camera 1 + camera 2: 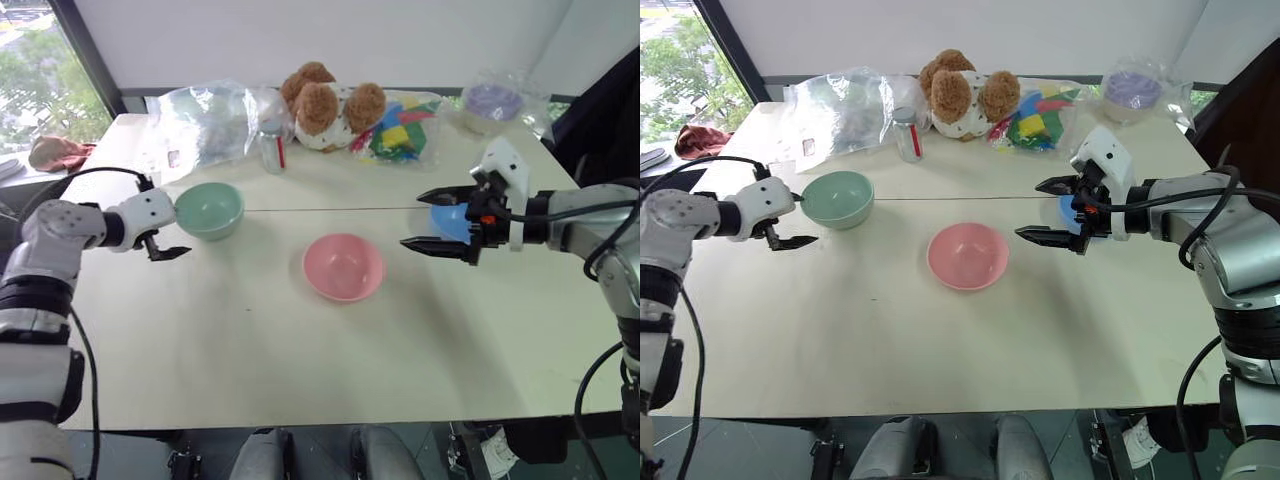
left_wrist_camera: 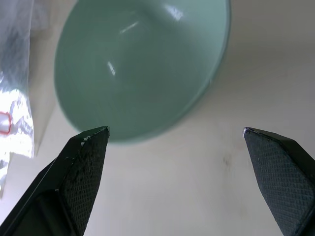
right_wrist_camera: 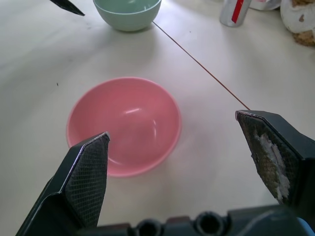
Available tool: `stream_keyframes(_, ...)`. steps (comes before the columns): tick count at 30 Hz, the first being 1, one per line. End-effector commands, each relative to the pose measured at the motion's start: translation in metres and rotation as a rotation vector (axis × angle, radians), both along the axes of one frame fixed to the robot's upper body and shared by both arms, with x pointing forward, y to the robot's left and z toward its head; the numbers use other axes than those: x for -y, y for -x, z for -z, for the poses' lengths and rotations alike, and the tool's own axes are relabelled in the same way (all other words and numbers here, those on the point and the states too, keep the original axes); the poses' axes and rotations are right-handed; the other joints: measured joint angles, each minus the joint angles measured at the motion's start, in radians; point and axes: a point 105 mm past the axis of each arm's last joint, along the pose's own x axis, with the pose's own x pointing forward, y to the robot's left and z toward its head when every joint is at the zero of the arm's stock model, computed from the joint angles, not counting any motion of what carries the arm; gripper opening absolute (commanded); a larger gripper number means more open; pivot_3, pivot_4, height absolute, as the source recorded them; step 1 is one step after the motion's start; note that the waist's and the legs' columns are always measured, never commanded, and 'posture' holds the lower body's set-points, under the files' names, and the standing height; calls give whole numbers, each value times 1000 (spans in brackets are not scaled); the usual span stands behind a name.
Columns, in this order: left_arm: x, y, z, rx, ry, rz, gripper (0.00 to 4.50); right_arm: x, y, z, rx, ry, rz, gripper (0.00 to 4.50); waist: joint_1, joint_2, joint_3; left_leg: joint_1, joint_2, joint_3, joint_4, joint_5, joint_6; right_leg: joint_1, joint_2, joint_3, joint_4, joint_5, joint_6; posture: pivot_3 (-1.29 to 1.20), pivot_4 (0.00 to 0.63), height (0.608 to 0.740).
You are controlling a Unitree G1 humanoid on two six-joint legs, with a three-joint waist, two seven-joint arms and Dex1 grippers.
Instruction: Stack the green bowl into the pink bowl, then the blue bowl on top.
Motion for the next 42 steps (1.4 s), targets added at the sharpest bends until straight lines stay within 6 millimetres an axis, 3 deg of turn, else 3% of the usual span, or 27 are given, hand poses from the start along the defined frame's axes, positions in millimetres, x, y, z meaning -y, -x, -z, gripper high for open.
stream_keyframes(1, 2, -6, -15, 51, -10, 13, 4484, 1, 4, -17, 69, 11, 1, 4500, -4, 0, 0, 0, 0, 0, 0, 0, 0, 0, 0, 0, 0, 0, 0, 0, 150, 740)
stream_keyframes(4, 7, -8, -13, 34, -17, 33, 4484, 3, 5, -17, 69, 14, 8, 4500, -11, 0, 0, 0, 1, 0, -1, 0, 0, -1, 1, 0, 0, 0, 0, 0, 150, 740)
stream_keyframes(7, 9, -7, -9, -4, -37, 53, 3619, 4, 7, -18, 70, 13, 17, 4500, -19, 0, 0, 0, 1, 0, 0, 0, 0, -1, 1, 0, 1, 0, 0, 0, 150, 740)
stream_keyframes(14, 16, 0, 5, -119, -104, 135, 69, 4, 16, -21, 31, -42, 2, 4500, -20, 0, 0, 0, 1, 0, 0, 0, 0, -1, 1, 0, 1, 0, 0, 0, 150, 740)
stream_keyframes(18, 29, -4, 2, -112, -126, 185, 22, -1, 27, -27, -19, -127, -51, 4500, -19, 0, 0, 0, 0, 0, 0, 0, 0, 0, 0, 0, 1, 0, 0, 0, 150, 740)
stream_keyframes(20, 45, -8, -6, -82, -123, 243, 22, -1, 31, -35, -41, -199, -67, 4500, -17, 0, 0, 0, 0, 0, 0, 0, 0, 0, 0, 0, 1, 0, 0, 0, 150, 740)
stream_keyframes(25, 106, -9, -42, -11, -77, 484, 22, 7, 41, -43, -58, -250, -59, 4500, 5, -1, 0, -1, 0, 0, 1, 0, 0, 0, 0, 0, 0, 0, 0, 0, 150, 740)
stream_keyframes(32, 183, 13, -81, 9, -39, 838, 22, 19, 55, -31, -63, -186, 1, 4500, 2, -1, 0, -2, 0, 0, 0, 0, 1, 0, 0, 0, 0, 0, 0, 0, 150, 740)
stream_keyframes(37, 216, 34, -76, -43, -75, 1018, 22, 31, 61, -26, -56, -169, 80, 4500, -6, -1, 0, 0, 0, 0, 0, -1, 1, 0, 2, 3, 1, 0, 0, 0, 150, 740)
stream_keyframes(42, 219, 53, -63, -114, -158, 1119, 22, 36, 69, -24, -57, -167, 116, 4500, -12, -1, 0, 1, 1, -1, 0, 0, 0, 0, 2, 5, 2, 0, 0, 0, 150, 740)
